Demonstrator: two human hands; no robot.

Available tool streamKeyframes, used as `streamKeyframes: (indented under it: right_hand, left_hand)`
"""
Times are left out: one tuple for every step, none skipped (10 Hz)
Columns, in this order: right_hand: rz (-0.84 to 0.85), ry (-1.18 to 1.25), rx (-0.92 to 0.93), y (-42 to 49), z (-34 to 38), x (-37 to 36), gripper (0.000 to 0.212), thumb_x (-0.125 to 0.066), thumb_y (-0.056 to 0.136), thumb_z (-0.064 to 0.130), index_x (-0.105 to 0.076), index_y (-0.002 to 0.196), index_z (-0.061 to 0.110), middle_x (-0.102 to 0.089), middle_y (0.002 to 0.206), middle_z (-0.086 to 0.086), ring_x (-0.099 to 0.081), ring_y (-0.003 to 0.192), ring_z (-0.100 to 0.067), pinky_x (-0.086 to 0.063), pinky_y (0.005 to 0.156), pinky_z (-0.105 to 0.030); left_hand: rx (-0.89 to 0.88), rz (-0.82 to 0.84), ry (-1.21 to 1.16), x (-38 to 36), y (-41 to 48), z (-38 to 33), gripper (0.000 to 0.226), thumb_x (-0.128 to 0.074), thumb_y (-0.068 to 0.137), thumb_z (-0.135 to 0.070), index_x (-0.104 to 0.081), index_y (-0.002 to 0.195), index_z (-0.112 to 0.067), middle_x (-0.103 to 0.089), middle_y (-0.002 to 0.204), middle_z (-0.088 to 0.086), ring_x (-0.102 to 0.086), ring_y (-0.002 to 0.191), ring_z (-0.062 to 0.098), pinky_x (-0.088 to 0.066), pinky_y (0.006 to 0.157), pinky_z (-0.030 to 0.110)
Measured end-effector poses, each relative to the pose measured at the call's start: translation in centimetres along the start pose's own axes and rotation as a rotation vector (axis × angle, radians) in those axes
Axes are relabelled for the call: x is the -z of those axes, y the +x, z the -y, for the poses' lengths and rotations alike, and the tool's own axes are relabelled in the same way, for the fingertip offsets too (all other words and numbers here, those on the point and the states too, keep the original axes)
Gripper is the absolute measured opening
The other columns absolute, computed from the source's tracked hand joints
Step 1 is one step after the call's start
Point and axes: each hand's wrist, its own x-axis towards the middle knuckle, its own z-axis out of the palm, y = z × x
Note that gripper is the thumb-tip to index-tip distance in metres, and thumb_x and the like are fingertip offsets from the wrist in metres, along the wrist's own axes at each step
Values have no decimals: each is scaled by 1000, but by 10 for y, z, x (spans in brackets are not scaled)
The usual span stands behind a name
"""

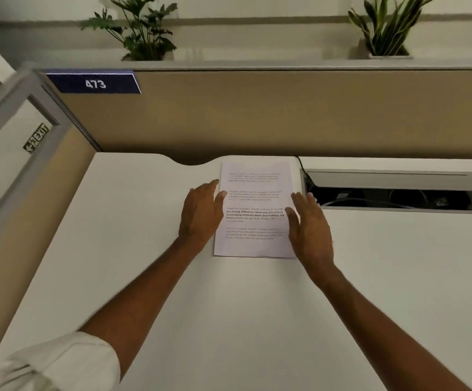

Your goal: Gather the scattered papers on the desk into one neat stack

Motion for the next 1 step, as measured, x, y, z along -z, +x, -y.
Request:
streamKeyframes:
  right_hand:
    - [34,-109,162,0,13,24,56,-54,108,17,-35,160,4,-35,167,-13,-20,160,-33,-21,130,-47]
  left_hand:
    - [-150,-40,167,15,-14,-28,60,-31,112,-39,-19,163,-12,-20,171,7,-11,160,24,-1,128,40]
